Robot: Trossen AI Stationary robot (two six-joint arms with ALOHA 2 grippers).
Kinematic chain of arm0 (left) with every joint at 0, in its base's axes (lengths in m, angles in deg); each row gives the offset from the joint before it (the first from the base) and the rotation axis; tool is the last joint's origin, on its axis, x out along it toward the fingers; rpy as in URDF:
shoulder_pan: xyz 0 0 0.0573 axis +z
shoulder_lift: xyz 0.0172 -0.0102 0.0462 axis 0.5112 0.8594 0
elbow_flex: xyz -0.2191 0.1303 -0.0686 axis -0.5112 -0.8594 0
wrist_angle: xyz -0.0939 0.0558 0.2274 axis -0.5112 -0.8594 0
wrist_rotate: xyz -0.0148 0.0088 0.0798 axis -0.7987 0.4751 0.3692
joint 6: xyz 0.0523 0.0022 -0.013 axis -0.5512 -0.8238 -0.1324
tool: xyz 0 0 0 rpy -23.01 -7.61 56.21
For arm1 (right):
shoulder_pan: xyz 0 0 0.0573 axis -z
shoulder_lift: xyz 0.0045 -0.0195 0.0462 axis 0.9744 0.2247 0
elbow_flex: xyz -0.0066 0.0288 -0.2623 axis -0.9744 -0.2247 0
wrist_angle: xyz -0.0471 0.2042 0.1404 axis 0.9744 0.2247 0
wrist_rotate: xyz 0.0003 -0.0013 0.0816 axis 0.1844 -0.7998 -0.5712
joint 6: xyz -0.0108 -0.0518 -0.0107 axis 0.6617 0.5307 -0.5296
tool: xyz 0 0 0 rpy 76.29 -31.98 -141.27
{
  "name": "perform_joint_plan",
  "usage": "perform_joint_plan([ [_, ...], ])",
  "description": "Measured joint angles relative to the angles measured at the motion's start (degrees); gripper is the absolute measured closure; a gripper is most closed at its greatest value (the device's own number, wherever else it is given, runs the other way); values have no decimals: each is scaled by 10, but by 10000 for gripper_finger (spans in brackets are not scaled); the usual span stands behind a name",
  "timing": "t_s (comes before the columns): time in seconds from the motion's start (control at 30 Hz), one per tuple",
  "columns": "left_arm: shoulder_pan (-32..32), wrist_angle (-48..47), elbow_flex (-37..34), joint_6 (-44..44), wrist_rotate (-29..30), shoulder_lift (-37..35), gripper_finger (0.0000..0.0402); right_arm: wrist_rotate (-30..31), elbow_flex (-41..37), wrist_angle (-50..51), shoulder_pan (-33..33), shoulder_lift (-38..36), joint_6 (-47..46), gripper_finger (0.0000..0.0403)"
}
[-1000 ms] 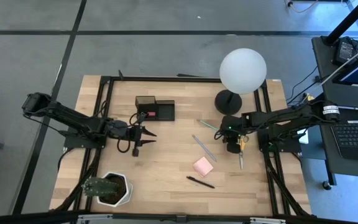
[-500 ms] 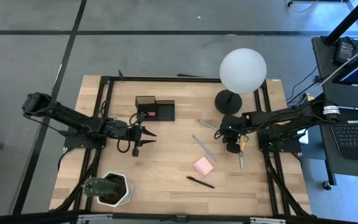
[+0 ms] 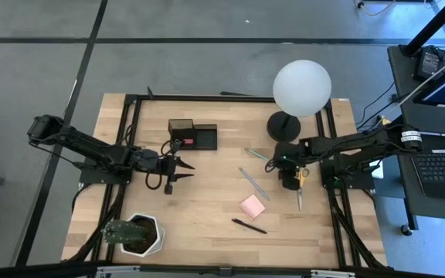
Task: Pick and place office supplies into organizer
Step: Put the binder clip into the desk organizer
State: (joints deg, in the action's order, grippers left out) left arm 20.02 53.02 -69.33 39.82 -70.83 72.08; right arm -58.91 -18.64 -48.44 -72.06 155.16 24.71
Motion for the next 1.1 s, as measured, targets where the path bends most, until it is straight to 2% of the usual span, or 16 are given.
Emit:
perform_joint_plan([
  [0.4, 0, -6, 0, 2, -2, 0, 304, -1, 15, 17, 0, 0, 1, 354],
  [0.53, 0, -5, 0, 2, -2, 0, 304, -31, 15, 17, 0, 0, 6, 354],
  [1.1, 0, -5, 0, 16, -2, 0, 304, -26, 16, 16, 1, 0, -18, 354],
])
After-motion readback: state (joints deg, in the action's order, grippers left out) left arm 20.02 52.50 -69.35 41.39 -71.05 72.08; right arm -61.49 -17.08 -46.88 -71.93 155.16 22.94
